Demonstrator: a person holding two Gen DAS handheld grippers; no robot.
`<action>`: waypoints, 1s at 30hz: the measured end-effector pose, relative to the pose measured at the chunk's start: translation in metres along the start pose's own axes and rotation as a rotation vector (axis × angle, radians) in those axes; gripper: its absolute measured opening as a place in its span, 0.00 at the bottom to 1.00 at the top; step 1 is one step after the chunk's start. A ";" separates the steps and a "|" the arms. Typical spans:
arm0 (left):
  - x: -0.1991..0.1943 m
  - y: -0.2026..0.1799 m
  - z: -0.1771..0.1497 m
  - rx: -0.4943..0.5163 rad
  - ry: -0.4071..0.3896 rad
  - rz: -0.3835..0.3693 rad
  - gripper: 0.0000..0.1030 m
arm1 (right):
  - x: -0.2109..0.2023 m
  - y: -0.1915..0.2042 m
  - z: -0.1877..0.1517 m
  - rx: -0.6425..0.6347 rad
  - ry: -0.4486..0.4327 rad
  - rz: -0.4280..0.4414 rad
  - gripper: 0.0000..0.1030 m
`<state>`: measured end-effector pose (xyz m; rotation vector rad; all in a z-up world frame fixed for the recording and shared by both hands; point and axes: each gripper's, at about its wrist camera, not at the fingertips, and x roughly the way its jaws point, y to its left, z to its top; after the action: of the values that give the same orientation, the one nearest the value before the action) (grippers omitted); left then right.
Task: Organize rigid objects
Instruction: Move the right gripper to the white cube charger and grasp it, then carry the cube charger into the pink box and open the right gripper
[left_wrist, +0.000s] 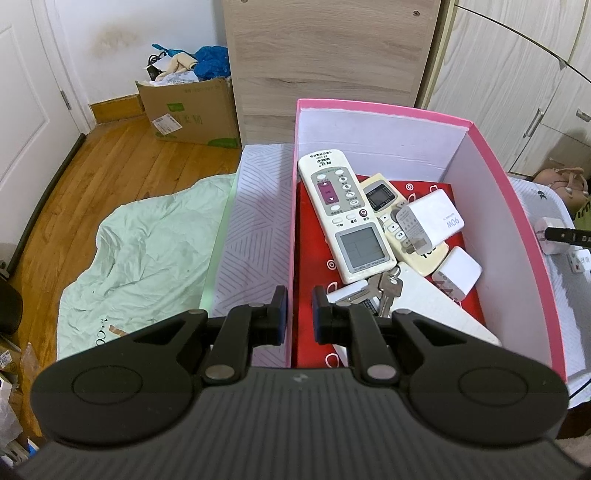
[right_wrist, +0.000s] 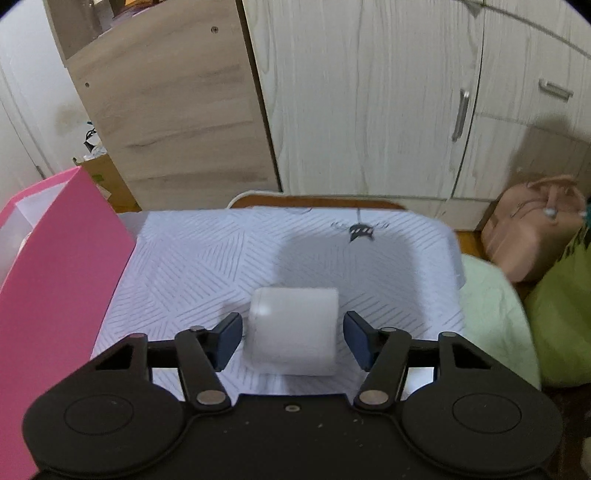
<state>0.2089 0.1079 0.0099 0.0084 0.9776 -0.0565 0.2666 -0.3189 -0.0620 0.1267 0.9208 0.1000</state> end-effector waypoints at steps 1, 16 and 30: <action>0.000 0.000 0.000 0.000 -0.001 0.000 0.11 | 0.001 0.003 -0.001 -0.010 -0.009 -0.009 0.63; 0.001 0.000 -0.001 -0.007 0.000 0.001 0.11 | -0.001 0.008 -0.004 -0.072 -0.056 0.009 0.63; 0.000 -0.003 -0.002 0.000 -0.009 0.012 0.11 | -0.075 0.057 0.019 -0.143 -0.235 0.118 0.63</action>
<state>0.2074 0.1048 0.0087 0.0134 0.9684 -0.0457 0.2350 -0.2741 0.0169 0.0582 0.6686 0.2552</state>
